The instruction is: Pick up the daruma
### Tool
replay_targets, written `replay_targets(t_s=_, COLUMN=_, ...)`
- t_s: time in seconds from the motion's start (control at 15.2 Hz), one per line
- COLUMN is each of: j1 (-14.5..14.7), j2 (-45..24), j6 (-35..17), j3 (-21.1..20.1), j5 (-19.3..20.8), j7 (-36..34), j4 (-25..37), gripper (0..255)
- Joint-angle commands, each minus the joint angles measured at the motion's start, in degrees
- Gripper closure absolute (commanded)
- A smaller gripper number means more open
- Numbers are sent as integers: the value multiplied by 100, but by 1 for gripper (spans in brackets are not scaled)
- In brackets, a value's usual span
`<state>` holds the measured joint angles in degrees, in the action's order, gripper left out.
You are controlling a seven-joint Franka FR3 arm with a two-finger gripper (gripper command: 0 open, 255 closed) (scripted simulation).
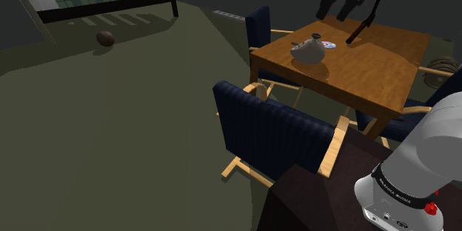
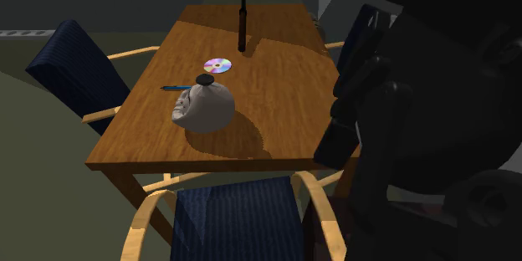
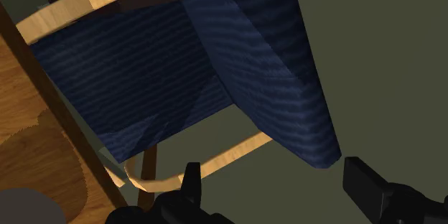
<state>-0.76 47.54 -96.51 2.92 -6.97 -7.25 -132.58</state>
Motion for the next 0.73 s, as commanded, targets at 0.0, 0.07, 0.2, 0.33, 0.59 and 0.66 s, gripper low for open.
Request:
replay_targets(t_s=0.0, j1=0, j2=0, j6=0, j3=0, j5=0, j7=0, j4=0, gripper=0)
replay_targets(t_s=0.07, j1=-28, j2=-115, j6=-78, j3=91, j5=68, j7=115, j4=5, gripper=0)
replay_targets(t_s=0.2, j1=-79, j2=-362, j6=-235, j3=274, j5=195, j7=341, j4=34, gripper=0)
replay_targets(t_s=0.33, j1=-125, j2=-629, j6=-391, j3=456, j5=313, j7=563, j4=89, gripper=0)
replay_targets(t_s=0.59, j1=-199, j2=-1218, j6=-695, j3=816, j5=505, j7=998, j4=276, gripper=0)
replay_targets(t_s=0.66, j1=-215, j2=-1376, j6=-767, j3=904, j5=542, j7=1107, j4=339, gripper=0)
